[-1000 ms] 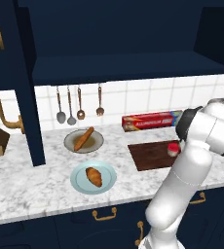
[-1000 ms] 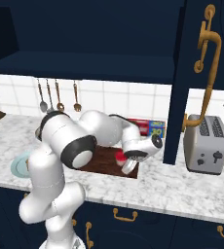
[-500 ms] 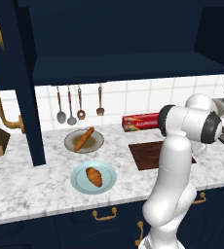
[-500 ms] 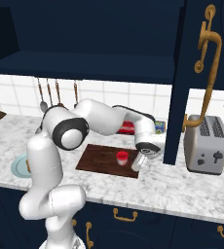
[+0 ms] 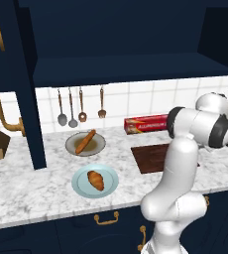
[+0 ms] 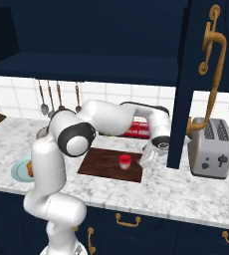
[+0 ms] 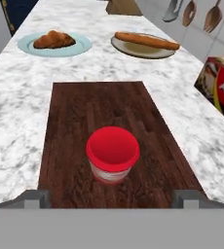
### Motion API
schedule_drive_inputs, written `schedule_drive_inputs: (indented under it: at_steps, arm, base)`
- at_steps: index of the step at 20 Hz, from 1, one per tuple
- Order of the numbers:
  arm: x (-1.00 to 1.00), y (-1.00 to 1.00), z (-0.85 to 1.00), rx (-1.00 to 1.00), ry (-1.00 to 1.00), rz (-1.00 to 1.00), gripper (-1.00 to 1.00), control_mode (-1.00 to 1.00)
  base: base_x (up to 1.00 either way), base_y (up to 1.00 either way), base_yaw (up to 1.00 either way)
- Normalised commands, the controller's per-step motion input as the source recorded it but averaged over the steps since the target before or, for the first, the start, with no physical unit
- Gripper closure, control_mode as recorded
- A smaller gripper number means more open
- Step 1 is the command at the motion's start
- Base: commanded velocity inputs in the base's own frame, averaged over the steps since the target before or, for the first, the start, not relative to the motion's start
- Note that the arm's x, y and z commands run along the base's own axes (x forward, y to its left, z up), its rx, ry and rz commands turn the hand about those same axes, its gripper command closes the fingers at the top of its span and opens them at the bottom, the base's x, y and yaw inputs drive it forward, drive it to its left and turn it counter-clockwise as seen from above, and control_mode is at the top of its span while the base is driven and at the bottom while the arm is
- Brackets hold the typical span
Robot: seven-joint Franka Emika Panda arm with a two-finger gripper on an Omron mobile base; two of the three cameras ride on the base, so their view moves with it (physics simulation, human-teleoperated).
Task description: From the different types of pastries on the counter, select a croissant and place it on the cutting board. Then retrieve a jar of jam from the cabinet and place it alongside the croissant on the cutting board.
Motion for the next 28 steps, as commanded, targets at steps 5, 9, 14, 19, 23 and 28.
schedule_drive_inputs:
  at_steps: [5, 9, 14, 19, 23, 28]
  arm:
    - [-0.25, 0.39, 0.48, 0.00, -0.06, 0.00, -1.00, -1.00]
    - [-0.25, 0.55, 0.56, -0.10, -0.14, 0.00, -1.00, -1.00]
    - [-0.01, 0.60, 0.21, -0.35, -0.05, 0.00, -1.00, -1.00]
    - [-0.24, 0.45, 0.41, -0.39, 0.00, 0.00, -1.00, -1.00]
    - [-0.61, 0.23, 0.67, -0.36, 0.00, 0.00, -1.00, -1.00]
    - [-0.46, 0.62, 0.51, -0.24, 0.01, 0.00, -1.00, -1.00]
  base:
    - [0.00, 0.00, 0.00]
    - [0.00, 0.00, 0.00]
    - [0.00, 0.00, 0.00]
    - [0.00, 0.00, 0.00]
    - [0.00, 0.00, 0.00]
    - [0.00, 0.00, 0.00]
